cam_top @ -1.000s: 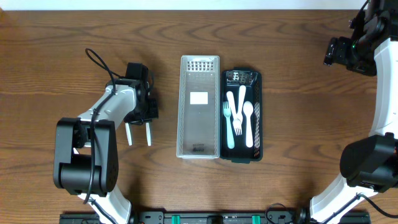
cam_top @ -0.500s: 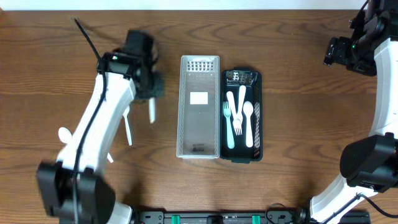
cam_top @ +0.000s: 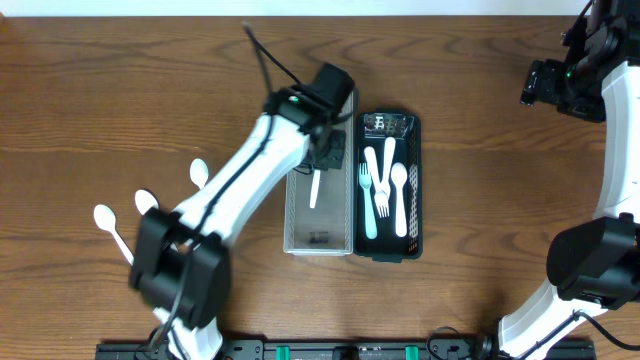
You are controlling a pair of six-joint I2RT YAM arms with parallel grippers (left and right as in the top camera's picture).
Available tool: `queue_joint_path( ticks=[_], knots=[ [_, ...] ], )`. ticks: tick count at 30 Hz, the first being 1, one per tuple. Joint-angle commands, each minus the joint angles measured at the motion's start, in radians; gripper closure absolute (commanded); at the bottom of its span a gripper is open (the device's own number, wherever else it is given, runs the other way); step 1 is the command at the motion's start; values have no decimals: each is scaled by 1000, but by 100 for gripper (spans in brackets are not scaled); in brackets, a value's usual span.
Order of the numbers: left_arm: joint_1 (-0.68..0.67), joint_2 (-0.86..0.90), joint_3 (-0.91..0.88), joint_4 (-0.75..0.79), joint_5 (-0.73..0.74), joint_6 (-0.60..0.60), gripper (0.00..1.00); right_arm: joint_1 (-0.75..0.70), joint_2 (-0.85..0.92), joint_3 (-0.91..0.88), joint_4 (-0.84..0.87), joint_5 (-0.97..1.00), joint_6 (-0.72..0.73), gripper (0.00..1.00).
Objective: Pack container
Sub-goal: 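Carry the spoon with the left gripper into the silver tray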
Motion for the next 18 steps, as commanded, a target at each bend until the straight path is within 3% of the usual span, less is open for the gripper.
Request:
queue_joint_path(
  ticks=[1,3,6,9,15,18],
  knots=[
    [-3,63,-8,4,-7,-21,94,-5,4,-5,-2,-4,-14,17],
    [-2,78,-8,5,-8,-16,93,-5,4,-5,-1,-4,-14,17],
    [-2,71,-6,8,-8,14,67,-5,5,-5,-1,-4,-14,17],
    [2,35,8,-7,-13,53,49,-5,4,-5,-1,-4,-14,17],
    [44,-159,48,-101,-201,55,29,-5,4,-5,-1,-4,-14,16],
    [145,-269,47,-155,-230,54,24,-5,5,-5,-1,-4,-14,16]
  ],
)
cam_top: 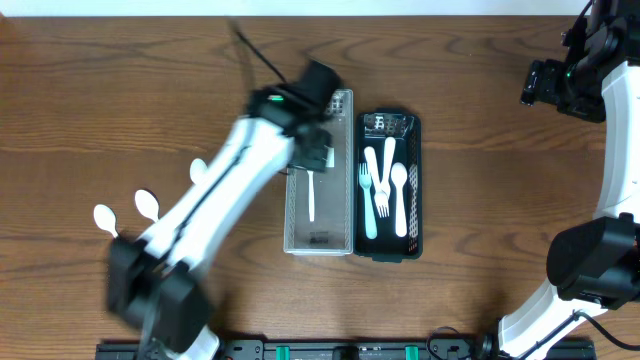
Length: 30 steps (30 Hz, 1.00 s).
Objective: Pack container
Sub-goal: 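Carry the spoon with the left gripper into the silver tray, then return the left gripper to the spoons and grasp another white spoon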
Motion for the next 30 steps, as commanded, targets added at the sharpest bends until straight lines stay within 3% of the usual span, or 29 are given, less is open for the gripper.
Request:
queue_joint_path(
  ticks=[1,6,11,19,30],
  knots=[
    [134,-134,37,-43,-98,5,23,-5,5,-5,0,-3,-14,16],
    [395,-157,-2,-56,-5,2,17,-5,5,-6,0,-4,-14,16],
    [552,-111,-143,39,90,3,17,-5,5,-5,-1,-4,-14,16],
    [573,27,-319,182,102,13,17,-5,5,-5,-1,-5,-14,17],
    [573,198,-338,213,110,54,17,-5,5,-5,-4,-4,-14,17]
  ],
)
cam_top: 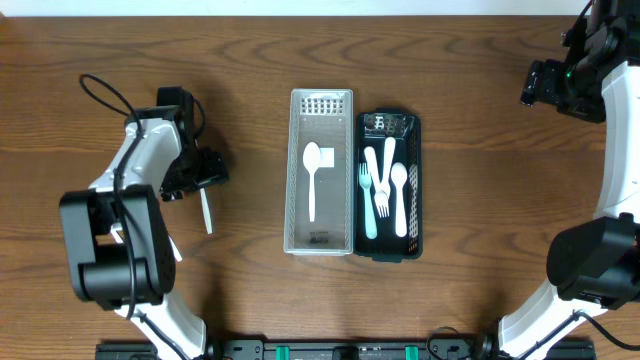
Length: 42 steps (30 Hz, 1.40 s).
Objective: Pack container
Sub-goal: 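Return the left gripper to the spoons and grasp another white spoon, then carry the second spoon with the left gripper into the silver tray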
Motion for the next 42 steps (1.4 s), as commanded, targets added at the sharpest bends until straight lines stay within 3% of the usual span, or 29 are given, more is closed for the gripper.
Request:
queue_joint_path(
  ticks=[1,10,17,27,36,42],
  knots=[
    [0,45,-2,-2,27,42,18,-5,5,-5,-1,-4,-14,17],
    [0,110,-2,4,64,58,21,-5,5,-5,-1,-4,-14,17],
    [0,110,-2,-9,63,58,64,-5,5,-5,-1,-4,-14,17],
    [0,110,-2,-11,63,58,91,-5,5,-5,-1,-3,-14,17],
    [-11,28,47,-65,58,57,94,-5,5,-5,0,-3,-14,17],
    [-164,-165,233,-220,58,58,94,-5,5,-5,0,-4,-14,17]
  ],
)
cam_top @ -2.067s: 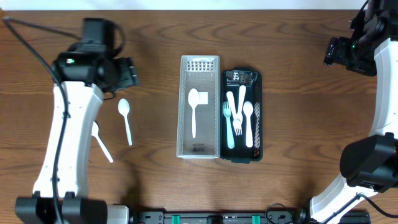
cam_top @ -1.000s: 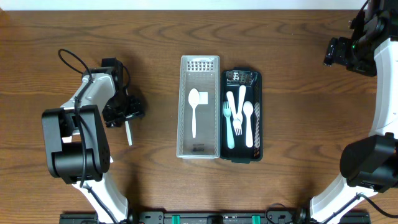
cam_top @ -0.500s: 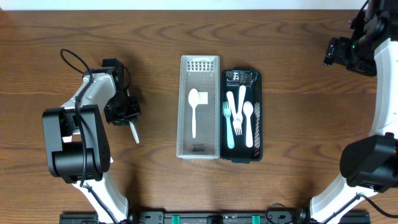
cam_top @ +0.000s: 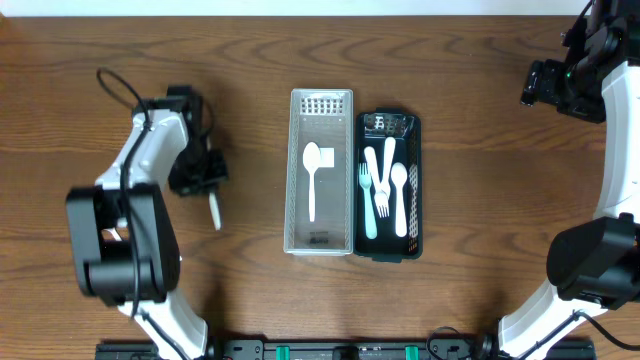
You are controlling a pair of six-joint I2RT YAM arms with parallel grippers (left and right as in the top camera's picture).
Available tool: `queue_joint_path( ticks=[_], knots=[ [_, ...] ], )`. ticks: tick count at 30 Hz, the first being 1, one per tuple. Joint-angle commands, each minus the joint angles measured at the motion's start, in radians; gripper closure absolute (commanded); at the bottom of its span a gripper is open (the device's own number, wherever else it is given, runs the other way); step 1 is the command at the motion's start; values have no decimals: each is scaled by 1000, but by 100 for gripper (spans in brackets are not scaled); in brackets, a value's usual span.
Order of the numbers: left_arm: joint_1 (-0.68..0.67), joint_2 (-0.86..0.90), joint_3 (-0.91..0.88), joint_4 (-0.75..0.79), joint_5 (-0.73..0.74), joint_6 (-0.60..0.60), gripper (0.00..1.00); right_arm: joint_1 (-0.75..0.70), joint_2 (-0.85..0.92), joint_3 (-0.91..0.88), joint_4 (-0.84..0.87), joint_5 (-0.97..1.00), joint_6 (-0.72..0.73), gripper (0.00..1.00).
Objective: Pack container
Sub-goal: 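Carry the second spoon with the left gripper into the silver tray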
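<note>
A clear container (cam_top: 322, 240) stands mid-table with one white spoon (cam_top: 312, 180) lying lengthwise in it. My left gripper (cam_top: 204, 185) is far to its left, low over the table. It covers the bowl end of a second white spoon, whose handle (cam_top: 213, 212) sticks out toward the front. The jaws look closed on that spoon. My right gripper (cam_top: 537, 85) hangs at the far right rear, away from everything; its jaws are too dark to read.
A black tray (cam_top: 412, 130) holding several white forks and spoons sits against the container's right side. The left arm's links cover the table at the left, where other loose cutlery may lie hidden.
The left gripper and the spoon handle under it have shifted slightly right and toward the front. The left arm's elbow sits a little differently. Container, tray and right arm are unchanged.
The left gripper was first over the clear container with a spoon hanging in it. It then stood slightly left with the spoon lying inside. Later it was at the table's left over another loose spoon, where it now stands with that spoon shifted.
</note>
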Motion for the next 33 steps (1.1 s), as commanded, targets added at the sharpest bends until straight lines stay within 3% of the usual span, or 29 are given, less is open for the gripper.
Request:
queue_joint_path(
  ticks=[1,5,10,20,22,25,33],
  knots=[
    [-126,-154,139,-33,-6,-1,94,-5,4,-5,0,-4,-14,17],
    [-317,-218,206,-7,-6,-9,94,-5,4,-5,0,-4,-14,17],
    [-496,-166,190,54,-6,-71,94,-5,4,-5,-2,-4,-14,17],
    [-554,114,183,97,-6,-79,92,-5,4,-6,-6,-4,-14,17],
    [-552,121,184,94,-13,-74,84,-5,4,-5,-6,-4,-14,17],
    [-550,90,199,76,-69,-72,61,-5,4,-5,-6,-4,-14,17],
    [-502,-164,253,-32,-265,-40,40,-5,4,-5,-5,-4,-14,17]
  ],
)
